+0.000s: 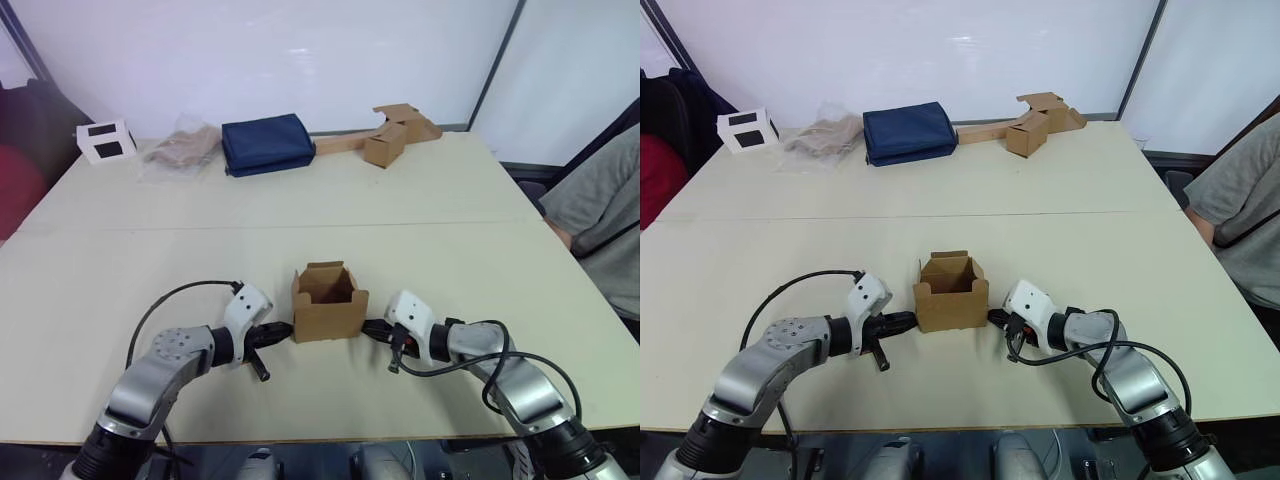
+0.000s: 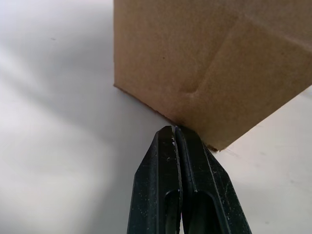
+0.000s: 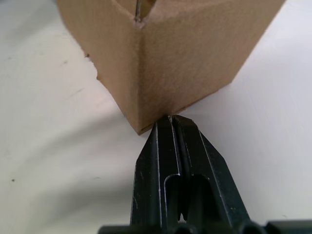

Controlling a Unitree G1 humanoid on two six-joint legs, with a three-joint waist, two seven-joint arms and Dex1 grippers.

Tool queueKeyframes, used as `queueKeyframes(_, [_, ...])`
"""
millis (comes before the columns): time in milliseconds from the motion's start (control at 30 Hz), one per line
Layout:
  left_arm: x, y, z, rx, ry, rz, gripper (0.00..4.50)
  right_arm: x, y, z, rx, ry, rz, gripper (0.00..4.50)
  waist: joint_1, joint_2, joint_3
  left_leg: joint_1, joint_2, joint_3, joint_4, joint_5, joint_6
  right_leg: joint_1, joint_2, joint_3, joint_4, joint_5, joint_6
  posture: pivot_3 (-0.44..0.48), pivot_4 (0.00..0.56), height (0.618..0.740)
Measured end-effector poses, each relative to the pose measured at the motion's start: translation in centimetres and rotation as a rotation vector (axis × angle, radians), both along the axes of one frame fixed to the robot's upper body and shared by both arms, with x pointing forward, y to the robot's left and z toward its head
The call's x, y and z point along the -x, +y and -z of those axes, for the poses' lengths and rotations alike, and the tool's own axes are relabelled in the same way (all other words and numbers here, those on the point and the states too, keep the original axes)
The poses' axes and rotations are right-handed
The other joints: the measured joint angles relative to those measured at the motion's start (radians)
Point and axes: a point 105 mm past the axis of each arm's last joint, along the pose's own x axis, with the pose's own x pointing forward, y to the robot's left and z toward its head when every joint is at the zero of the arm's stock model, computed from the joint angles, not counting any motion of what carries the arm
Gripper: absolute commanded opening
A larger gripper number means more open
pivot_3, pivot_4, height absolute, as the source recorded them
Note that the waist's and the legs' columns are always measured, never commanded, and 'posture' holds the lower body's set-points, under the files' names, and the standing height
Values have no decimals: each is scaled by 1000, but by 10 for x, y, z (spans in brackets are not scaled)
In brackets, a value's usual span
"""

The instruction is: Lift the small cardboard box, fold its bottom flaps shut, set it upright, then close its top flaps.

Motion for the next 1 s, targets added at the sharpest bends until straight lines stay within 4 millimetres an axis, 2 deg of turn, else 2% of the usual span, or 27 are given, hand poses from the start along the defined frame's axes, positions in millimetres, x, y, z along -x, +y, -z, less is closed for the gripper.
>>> queueKeyframes(167, [5, 11, -2, -17, 32, 36, 59, 10, -4, -12, 36, -26, -60, 0, -1, 0, 0, 0, 0, 0, 0, 0, 0, 0, 0, 0, 0, 0, 0, 0, 150, 740])
queueKeyframes(233, [5, 25, -5, -22, 59, 26, 59, 16, -12, -14, 79, -29, -81, 0, -1, 0, 0, 0, 0, 0, 0, 0, 0, 0, 0, 0, -1, 0, 0, 0, 150, 740])
queueKeyframes(433, [-1, 34, -19, 2, 51, 44, 59, 7, -22, -30, 54, -43, -57, 0, -1, 0, 0, -1, 0, 0, 0, 0, 0, 0, 0, 0, -1, 0, 0, 0, 150, 740])
queueKeyframes(533, [-16, 32, -48, 56, -9, 49, 59, -12, -30, -66, 12, -112, -19, 0, 1, 0, 1, -1, 0, 0, 1, 0, 0, 0, 0, -1, -1, 0, 0, 0, 150, 740])
queueKeyframes(633, [-28, 18, -90, 129, -110, 93, 59, -25, -22, -105, -76, -186, -32, 0, -1, 0, 1, -1, 0, 0, 0, 0, 1, 0, 0, -1, -3, 0, 0, 0, 150, 740])
queueKeyframes(667, [-29, 15, -95, 139, -122, 103, 59, -27, -19, -110, -95, -191, -42, 0, -2, 0, 1, -1, 0, 0, -1, -1, 1, 0, 0, -1, -3, 0, 0, 0, 150, 740])
queueKeyframes(767, [-29, 8, -104, 156, -130, 128, 59, -26, -7, -117, -172, -163, -76, 0, -6, 0, 1, -2, 1, 0, -1, -1, 2, -1, 0, -1, -4, 0, 0, 0, 150, 740])
queueKeyframes(900, [-27, 2, -104, 155, -124, 155, 59, -19, 11, -109, -214, -97, -139, 0, -3, 0, 1, -2, 1, 0, 0, -1, 2, -1, 0, -1, -3, 0, 0, 0, 150, 740])
queueKeyframes(1000, [-26, -1, -102, 148, -119, 170, 59, -17, 17, -105, -213, -83, -161, 0, 0, 0, 1, -2, 0, 0, 0, -1, 2, -1, 0, -1, -3, 0, 0, 0, 150, 740])
